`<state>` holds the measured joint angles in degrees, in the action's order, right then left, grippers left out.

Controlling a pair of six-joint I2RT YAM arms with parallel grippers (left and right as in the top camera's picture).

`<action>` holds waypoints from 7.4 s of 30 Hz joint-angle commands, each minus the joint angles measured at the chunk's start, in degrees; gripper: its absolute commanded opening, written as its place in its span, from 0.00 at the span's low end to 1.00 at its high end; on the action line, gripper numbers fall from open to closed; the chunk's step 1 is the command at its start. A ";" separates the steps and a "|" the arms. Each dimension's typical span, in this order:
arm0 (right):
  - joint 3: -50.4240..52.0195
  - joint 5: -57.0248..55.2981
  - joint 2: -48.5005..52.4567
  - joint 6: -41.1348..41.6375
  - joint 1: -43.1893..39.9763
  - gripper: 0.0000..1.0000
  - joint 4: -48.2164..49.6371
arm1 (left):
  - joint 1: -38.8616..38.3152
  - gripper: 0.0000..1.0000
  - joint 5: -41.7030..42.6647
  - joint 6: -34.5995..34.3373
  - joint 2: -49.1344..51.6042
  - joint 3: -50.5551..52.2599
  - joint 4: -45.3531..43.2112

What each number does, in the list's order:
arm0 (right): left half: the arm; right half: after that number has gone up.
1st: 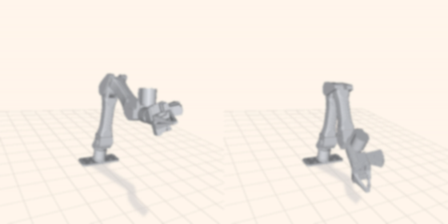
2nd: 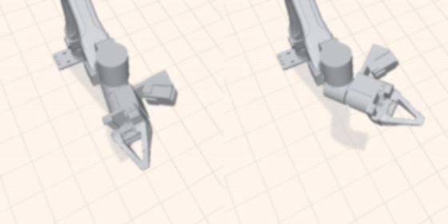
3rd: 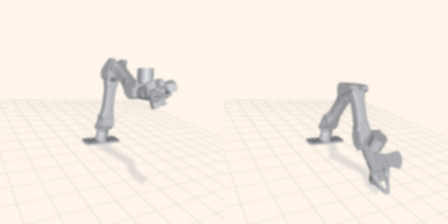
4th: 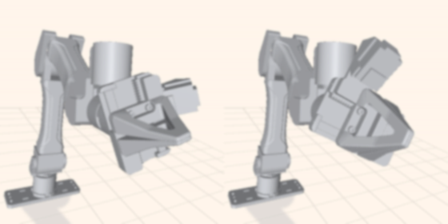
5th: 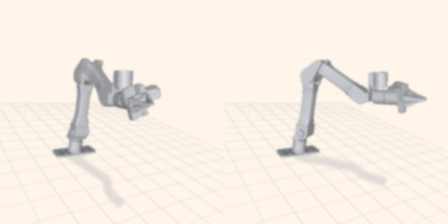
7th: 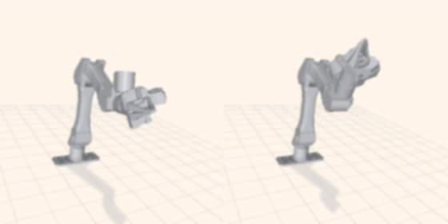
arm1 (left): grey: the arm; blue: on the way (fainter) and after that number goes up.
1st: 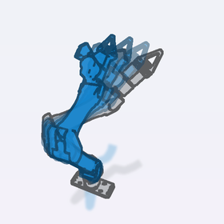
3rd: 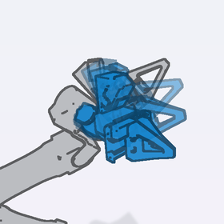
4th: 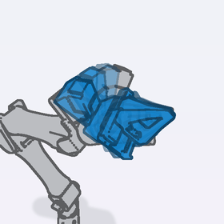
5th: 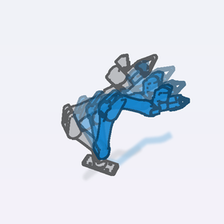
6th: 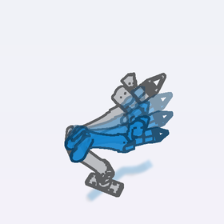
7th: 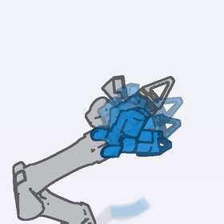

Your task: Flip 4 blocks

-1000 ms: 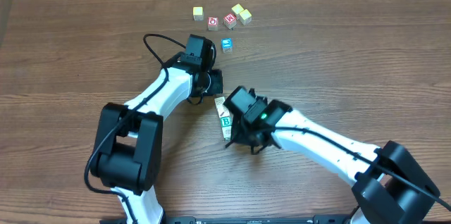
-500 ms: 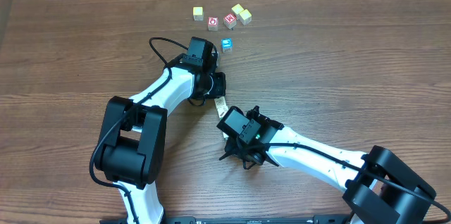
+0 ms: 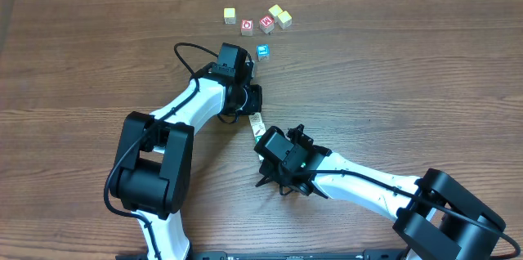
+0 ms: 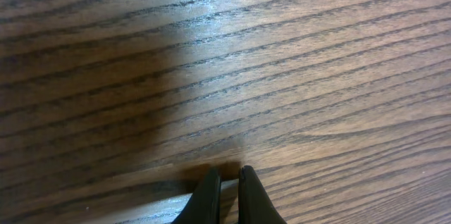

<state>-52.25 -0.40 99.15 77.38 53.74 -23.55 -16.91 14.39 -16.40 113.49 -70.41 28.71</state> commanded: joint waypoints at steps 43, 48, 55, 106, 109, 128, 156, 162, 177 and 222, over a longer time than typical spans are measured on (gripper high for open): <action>0.55 1.57 2.67 12.59 0.31 0.04 5.53 | -3.26 0.04 1.57 1.36 0.72 0.50 -2.40; 0.55 1.57 2.67 12.70 0.31 0.04 5.51 | -3.28 0.04 1.55 0.96 0.72 0.50 -2.64; 0.55 1.99 2.67 12.68 0.33 0.04 5.49 | -3.13 0.04 0.11 -0.09 0.72 -0.70 -3.28; 0.44 2.60 -2.71 -17.66 -11.61 0.04 -6.80 | -2.27 0.04 -5.77 -10.88 0.76 -5.97 20.65; 0.42 2.60 -2.71 -17.64 -11.61 0.04 -6.78 | -2.29 0.04 -4.92 -10.88 0.76 -5.97 20.90; 0.44 1.68 -2.71 -19.26 -11.61 0.04 -6.01 | -2.19 0.04 -12.85 -10.86 0.74 -5.99 22.10; -9.33 1.29 -2.78 -63.32 -33.57 0.77 -17.42 | 15.06 1.00 -12.87 -5.88 -11.93 -9.46 36.35; -9.31 0.44 -2.78 -66.99 -39.78 1.00 -21.07 | 14.97 1.00 -12.90 -5.88 -11.93 -9.46 36.00; -9.31 0.46 -2.78 -66.99 -42.29 1.00 -21.33 | 14.97 1.00 -12.92 -5.88 -11.93 -9.46 35.32; -9.22 0.48 -23.65 -66.99 -42.23 1.00 -21.38 | 14.97 1.00 -12.92 -5.88 -11.93 -9.46 35.34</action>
<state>-60.71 -0.01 80.03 11.27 11.51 -45.04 -1.87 1.45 -23.40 102.00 -79.33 64.23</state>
